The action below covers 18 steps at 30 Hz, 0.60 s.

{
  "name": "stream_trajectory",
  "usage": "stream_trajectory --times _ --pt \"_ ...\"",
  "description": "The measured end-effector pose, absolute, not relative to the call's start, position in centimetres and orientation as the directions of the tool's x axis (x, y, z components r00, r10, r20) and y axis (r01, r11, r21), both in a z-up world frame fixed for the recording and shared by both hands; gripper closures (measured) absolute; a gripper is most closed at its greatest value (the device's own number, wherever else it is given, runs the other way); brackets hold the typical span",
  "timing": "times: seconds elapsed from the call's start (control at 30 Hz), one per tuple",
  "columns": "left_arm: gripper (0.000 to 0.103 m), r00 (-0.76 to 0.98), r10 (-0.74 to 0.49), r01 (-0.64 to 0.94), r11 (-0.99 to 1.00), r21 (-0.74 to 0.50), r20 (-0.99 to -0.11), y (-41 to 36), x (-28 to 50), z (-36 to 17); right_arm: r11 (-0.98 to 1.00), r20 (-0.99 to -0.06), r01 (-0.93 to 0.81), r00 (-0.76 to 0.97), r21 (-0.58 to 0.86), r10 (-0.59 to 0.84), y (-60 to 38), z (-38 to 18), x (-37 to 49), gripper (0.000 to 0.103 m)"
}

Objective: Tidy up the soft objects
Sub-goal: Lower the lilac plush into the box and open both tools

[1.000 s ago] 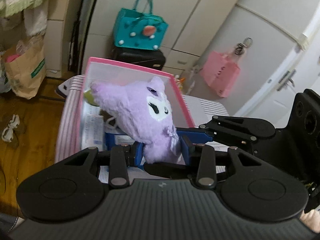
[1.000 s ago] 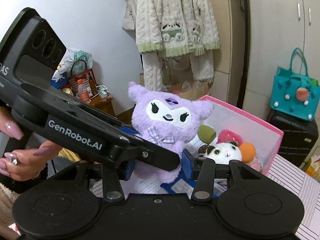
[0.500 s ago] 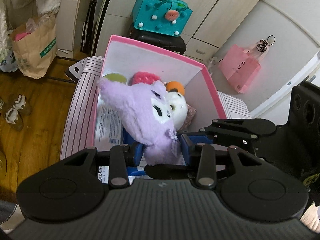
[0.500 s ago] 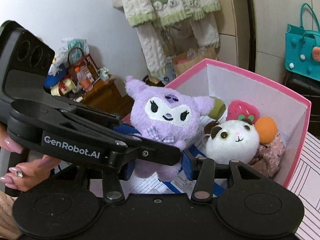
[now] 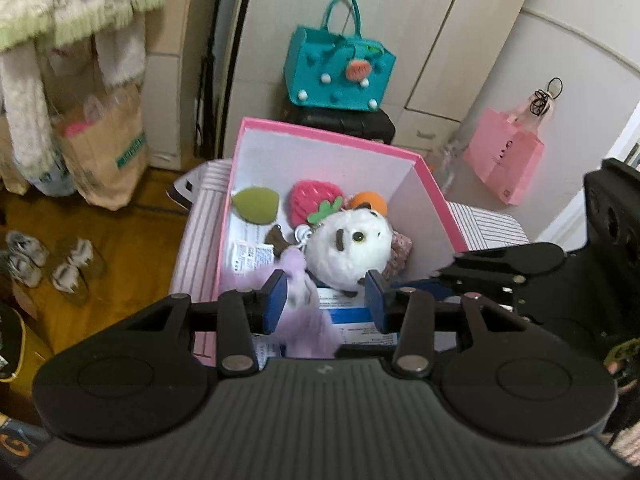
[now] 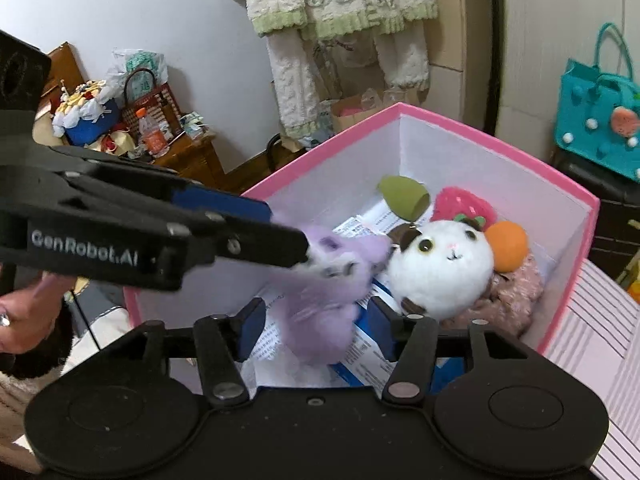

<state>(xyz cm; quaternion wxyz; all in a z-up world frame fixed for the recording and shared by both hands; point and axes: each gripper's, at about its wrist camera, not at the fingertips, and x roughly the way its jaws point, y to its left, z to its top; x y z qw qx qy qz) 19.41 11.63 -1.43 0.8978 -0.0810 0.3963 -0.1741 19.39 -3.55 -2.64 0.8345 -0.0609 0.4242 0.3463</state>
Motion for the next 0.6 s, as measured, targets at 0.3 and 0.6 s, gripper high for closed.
stream_trajectory --times 0.3,0.6 --pt "0.055 0.652 -0.362 0.263 0.932 -0.249 -0.666 11.3 15.9 0.5 0.782 -0.688 -0.597 0.491 0.182 0.535 -7.0 -0.1 14.0 0.041" --pt "0.043 0.701 -0.340 0.305 0.938 -0.167 -0.627 9.3 11.5 3.7 0.809 -0.652 -0.572 0.565 0.132 0.506 -10.3 2.6 8.6 0.036"
